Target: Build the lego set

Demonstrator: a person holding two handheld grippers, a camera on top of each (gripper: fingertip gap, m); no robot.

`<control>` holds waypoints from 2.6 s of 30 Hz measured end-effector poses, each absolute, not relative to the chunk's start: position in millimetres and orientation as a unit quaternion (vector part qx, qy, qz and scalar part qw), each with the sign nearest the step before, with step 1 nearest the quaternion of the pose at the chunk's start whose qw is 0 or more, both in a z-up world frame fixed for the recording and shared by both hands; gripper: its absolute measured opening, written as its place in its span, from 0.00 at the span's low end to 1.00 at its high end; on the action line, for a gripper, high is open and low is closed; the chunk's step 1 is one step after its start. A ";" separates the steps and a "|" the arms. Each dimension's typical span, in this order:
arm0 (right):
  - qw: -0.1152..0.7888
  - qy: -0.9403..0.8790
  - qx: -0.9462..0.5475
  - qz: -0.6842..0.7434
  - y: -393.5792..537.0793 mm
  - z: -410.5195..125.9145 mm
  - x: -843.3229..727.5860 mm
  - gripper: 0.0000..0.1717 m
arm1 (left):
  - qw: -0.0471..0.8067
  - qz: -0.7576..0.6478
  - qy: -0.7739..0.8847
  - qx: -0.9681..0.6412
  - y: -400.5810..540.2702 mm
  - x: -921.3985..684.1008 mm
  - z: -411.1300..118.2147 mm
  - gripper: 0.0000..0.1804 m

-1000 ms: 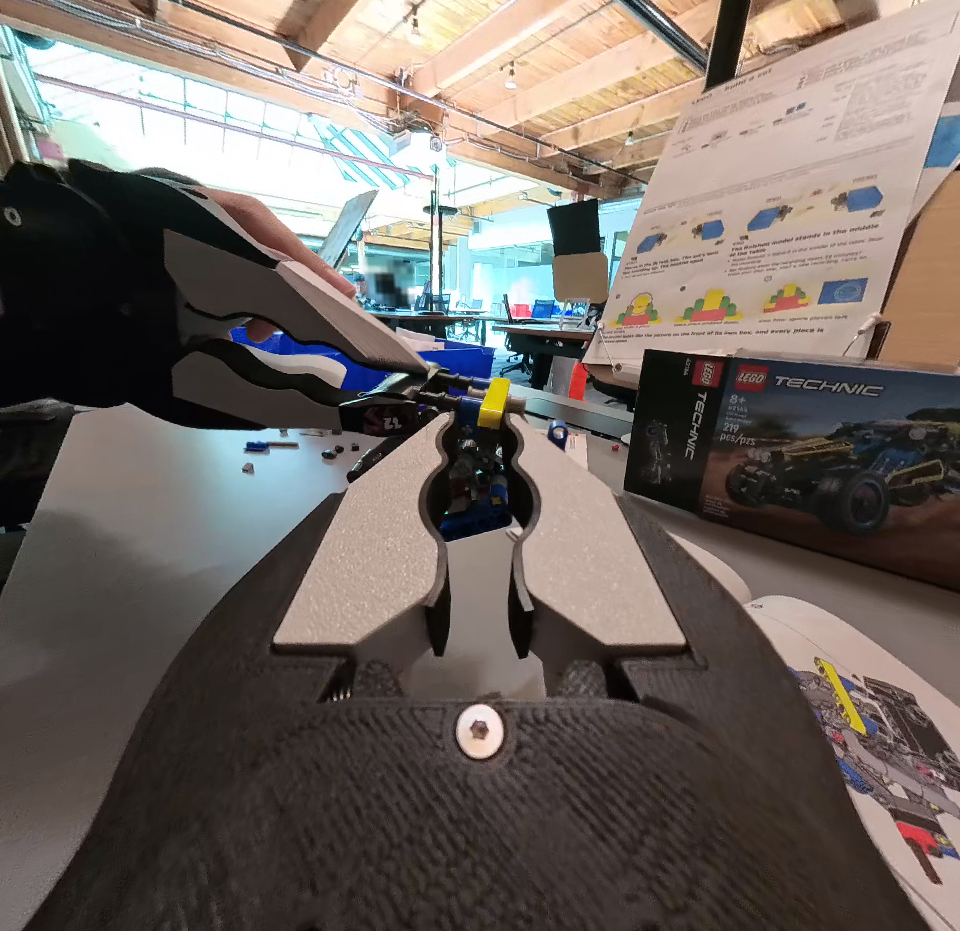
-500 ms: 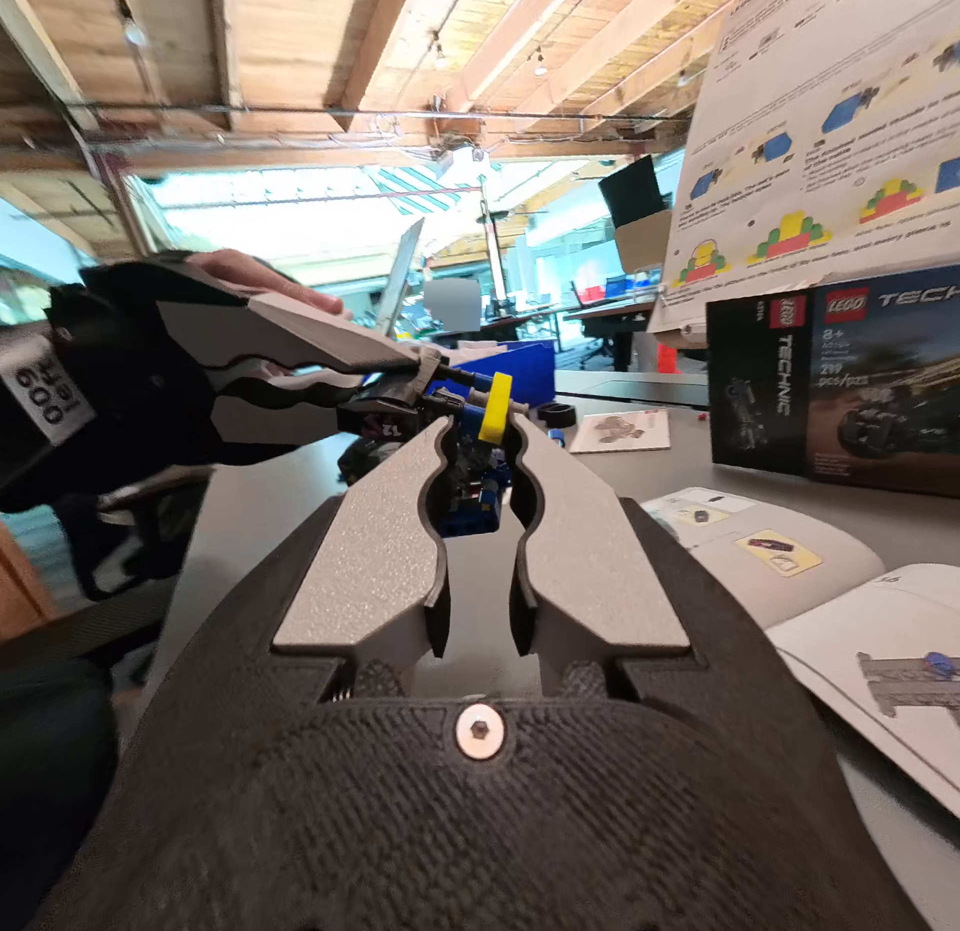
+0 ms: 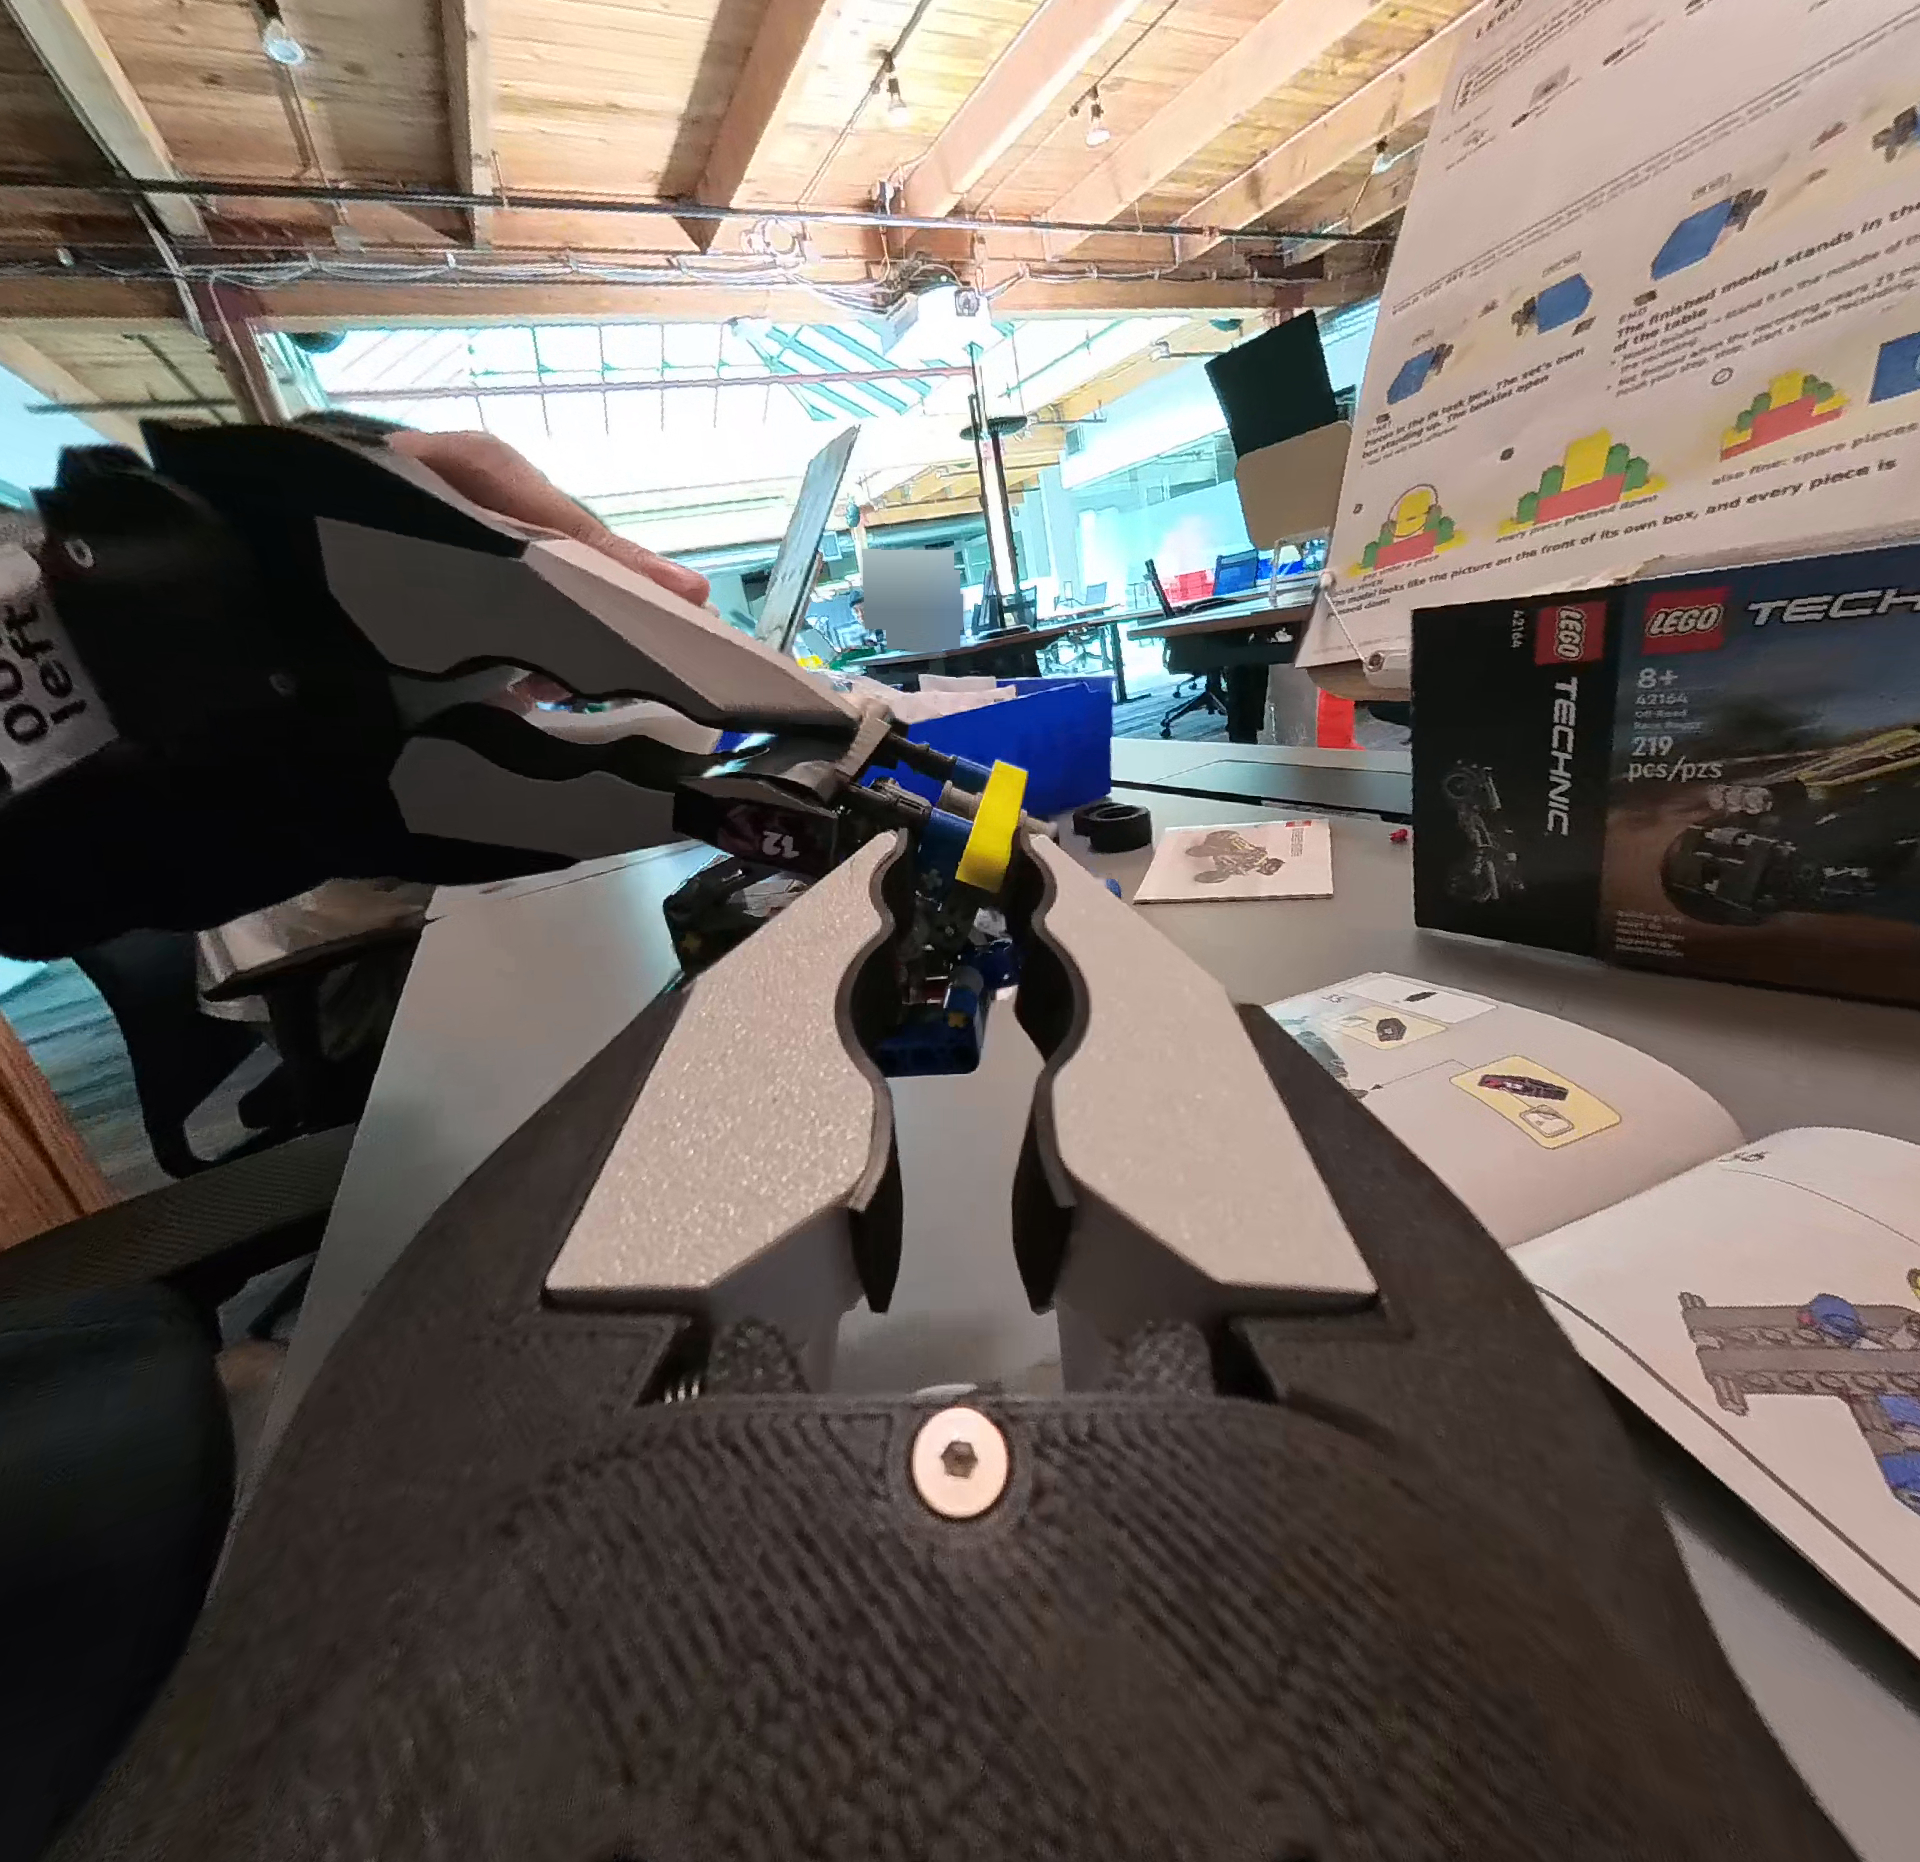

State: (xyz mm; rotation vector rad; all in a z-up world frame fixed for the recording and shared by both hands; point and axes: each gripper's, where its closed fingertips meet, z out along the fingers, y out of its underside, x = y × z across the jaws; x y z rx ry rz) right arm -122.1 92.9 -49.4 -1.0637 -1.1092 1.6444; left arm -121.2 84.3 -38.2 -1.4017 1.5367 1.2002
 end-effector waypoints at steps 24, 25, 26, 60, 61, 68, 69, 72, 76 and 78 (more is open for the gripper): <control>0.444 -0.463 -0.452 0.620 93.6 -56.6 -129.6 0.07 | 0.352 0.435 0.603 -0.569 90.1 -125.3 -48.9 0.01; 0.442 -0.463 -0.453 0.621 93.6 -56.8 -129.7 0.07 | 0.353 0.433 0.603 -0.570 90.7 -124.8 -49.0 0.01; 0.444 -0.461 -0.453 0.621 94.2 -56.3 -129.3 0.07 | 0.354 0.432 0.603 -0.570 91.4 -124.4 -49.1 0.01; 0.584 -0.301 -0.441 0.612 123.0 7.2 -96.9 0.08 | 0.518 0.463 0.516 -0.501 66.2 -96.7 8.4 0.05; 0.574 -0.289 -0.447 0.623 133.0 5.9 -91.7 0.07 | 0.519 0.462 0.523 -0.493 62.1 -93.8 11.7 0.01; 0.653 -0.427 -0.289 0.554 96.8 20.7 -81.7 0.07 | 0.531 0.376 0.534 -0.539 57.8 -86.7 16.5 0.25; 0.655 -0.448 -0.278 0.541 92.9 16.5 -83.1 0.07 | 0.524 0.358 0.529 -0.563 59.4 -88.6 17.8 0.31; 0.651 -0.470 -0.238 0.547 79.3 18.0 -79.7 0.07 | 0.475 0.306 0.525 -0.637 62.8 -96.4 9.7 0.43; 0.638 -0.496 -0.200 0.554 61.9 20.1 -77.4 0.07 | 0.404 0.266 0.557 -0.675 57.9 -95.3 -8.7 0.46; 0.632 -0.517 -0.184 0.548 52.8 16.6 -78.7 0.07 | 0.374 0.251 0.576 -0.682 54.4 -93.0 -16.1 0.44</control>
